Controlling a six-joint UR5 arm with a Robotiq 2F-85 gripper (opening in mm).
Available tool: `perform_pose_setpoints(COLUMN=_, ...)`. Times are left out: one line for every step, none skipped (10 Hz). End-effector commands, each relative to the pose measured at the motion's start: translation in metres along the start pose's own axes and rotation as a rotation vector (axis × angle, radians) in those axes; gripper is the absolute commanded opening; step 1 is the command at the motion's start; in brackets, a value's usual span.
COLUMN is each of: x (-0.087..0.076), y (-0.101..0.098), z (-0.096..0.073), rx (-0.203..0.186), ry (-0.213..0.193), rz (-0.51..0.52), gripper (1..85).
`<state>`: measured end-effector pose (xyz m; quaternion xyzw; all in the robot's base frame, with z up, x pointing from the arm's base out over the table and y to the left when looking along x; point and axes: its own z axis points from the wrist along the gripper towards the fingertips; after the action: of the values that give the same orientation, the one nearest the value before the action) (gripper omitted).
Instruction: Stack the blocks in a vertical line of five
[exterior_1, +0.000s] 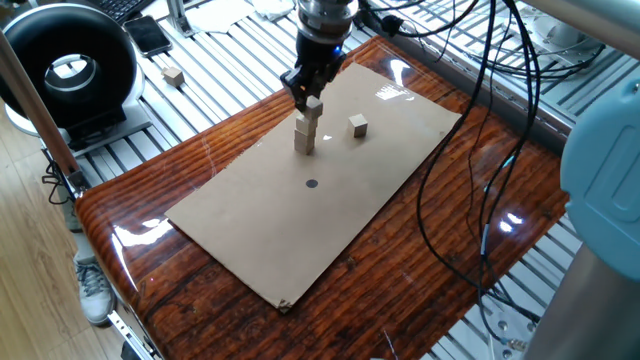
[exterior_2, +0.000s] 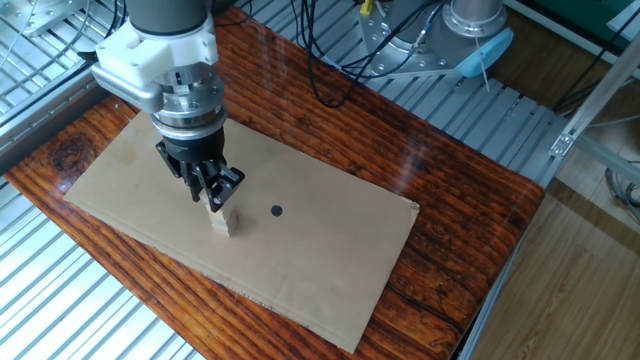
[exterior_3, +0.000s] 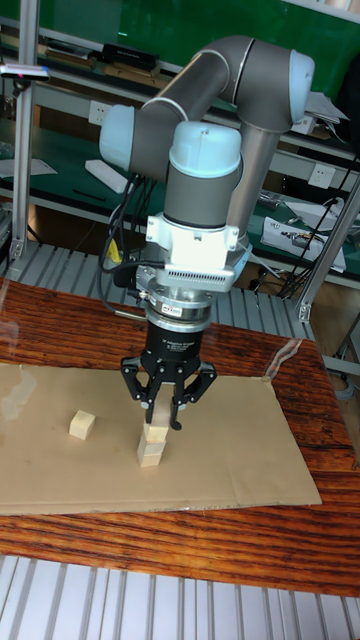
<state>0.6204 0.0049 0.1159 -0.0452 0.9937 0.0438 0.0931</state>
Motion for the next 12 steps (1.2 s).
perform_pose_setpoints(x=-0.004, y=0.002, z=-0.001, rx=-0.010, ry=-0.022, rz=-0.009, gripper=1.0)
perform_pose_setpoints(x=-0.003, y=0.001, z=0.000, rx=-0.009, ry=-0.020, rz=-0.012, gripper=1.0)
perform_pose_setpoints(x=-0.002, y=0.001, z=0.002, rx=-0.009, ry=-0.020, rz=-0.017, gripper=1.0)
perform_pose_setpoints(x=0.000, y=0.001, z=0.003, rx=-0.004, ry=-0.020, rz=-0.021, gripper=1.0)
perform_pose_setpoints(x=0.001, y=0.002, z=0.004, rx=-0.005, ry=-0.018, rz=-0.021, gripper=1.0)
perform_pose_setpoints(x=0.002, y=0.003, z=0.004, rx=-0.005, ry=-0.015, rz=-0.021, gripper=1.0)
perform_pose_setpoints(x=0.003, y=0.003, z=0.004, rx=-0.005, ry=-0.013, rz=-0.023, gripper=1.0)
perform_pose_setpoints(x=0.004, y=0.002, z=0.004, rx=-0.004, ry=-0.012, rz=-0.023, gripper=1.0)
perform_pose_setpoints(x=0.005, y=0.001, z=0.005, rx=-0.002, ry=-0.012, rz=-0.025, gripper=1.0)
perform_pose_setpoints(x=0.005, y=0.000, z=0.006, rx=-0.001, ry=-0.011, rz=-0.026, gripper=1.0)
perform_pose_setpoints(x=0.005, y=-0.001, z=0.006, rx=0.001, ry=-0.011, rz=-0.028, gripper=1.0)
perform_pose_setpoints(x=0.006, y=-0.004, z=0.005, rx=0.010, ry=-0.009, rz=-0.036, gripper=1.3)
